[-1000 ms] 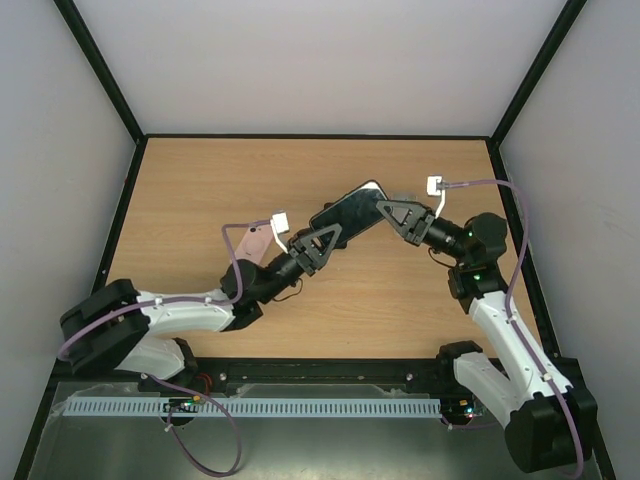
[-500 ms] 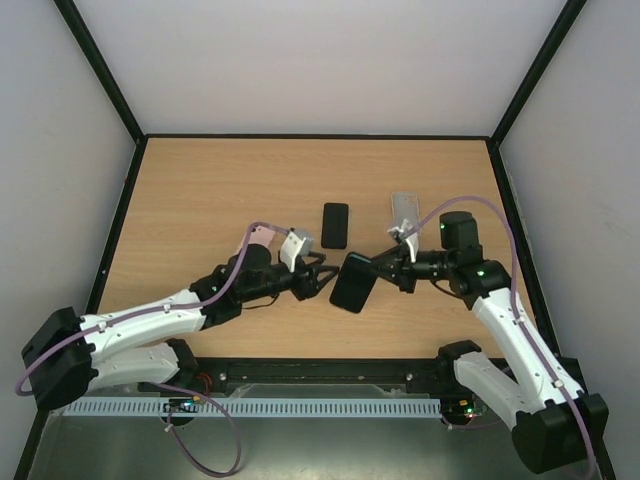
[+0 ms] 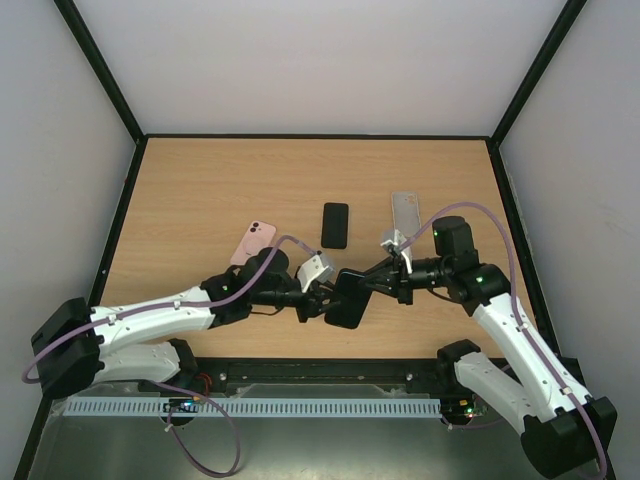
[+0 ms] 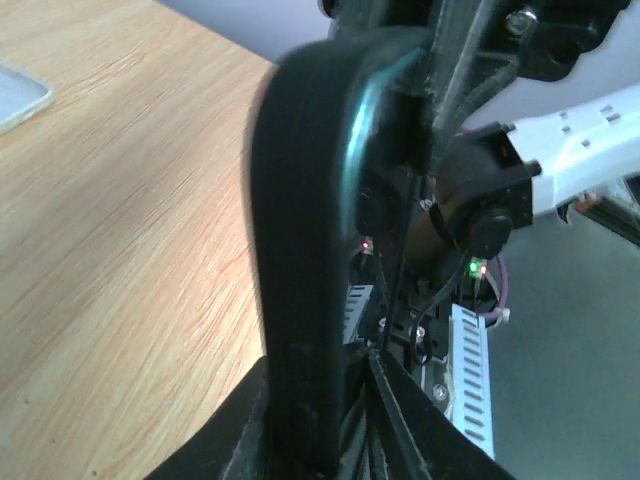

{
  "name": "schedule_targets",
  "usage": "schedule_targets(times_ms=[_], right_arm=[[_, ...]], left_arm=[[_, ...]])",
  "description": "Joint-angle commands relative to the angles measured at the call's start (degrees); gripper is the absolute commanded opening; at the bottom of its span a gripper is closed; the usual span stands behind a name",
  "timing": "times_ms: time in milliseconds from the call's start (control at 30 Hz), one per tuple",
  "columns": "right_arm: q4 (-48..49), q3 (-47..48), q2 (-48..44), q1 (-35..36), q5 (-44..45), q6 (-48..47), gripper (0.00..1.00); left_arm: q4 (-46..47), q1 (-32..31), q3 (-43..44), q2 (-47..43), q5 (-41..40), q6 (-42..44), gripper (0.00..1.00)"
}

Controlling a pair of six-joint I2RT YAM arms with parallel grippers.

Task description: Take the phone out of the phone case

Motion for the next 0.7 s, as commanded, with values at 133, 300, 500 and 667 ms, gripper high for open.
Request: schedule_targets(times_ms=[133,300,500,667], right_arm=[[3.70,-0.25,-0.51,0.34,-2.84,3.16,0.02],[4.40,-0.23,-0.55,0.30,-4.28,4.32,0.02],[5.71,-0.70,-1.03,0.31,-4.42,6.34,0.02],[8.28,-0.81,-1.60,0.35,-3.47,9.31,0.03]], left_arm=[[0.13,-0.40,4.40,1.34,8.48,0.13,0.21],[1.43,-0.48,5.31,1.81,9.77,-0.88,0.28],[4.29,-0.45,5.07,1.36,10.94,-2.42,0.20],[6.94,-0.41,4.96,0.49,11.19,-5.29,0.06]])
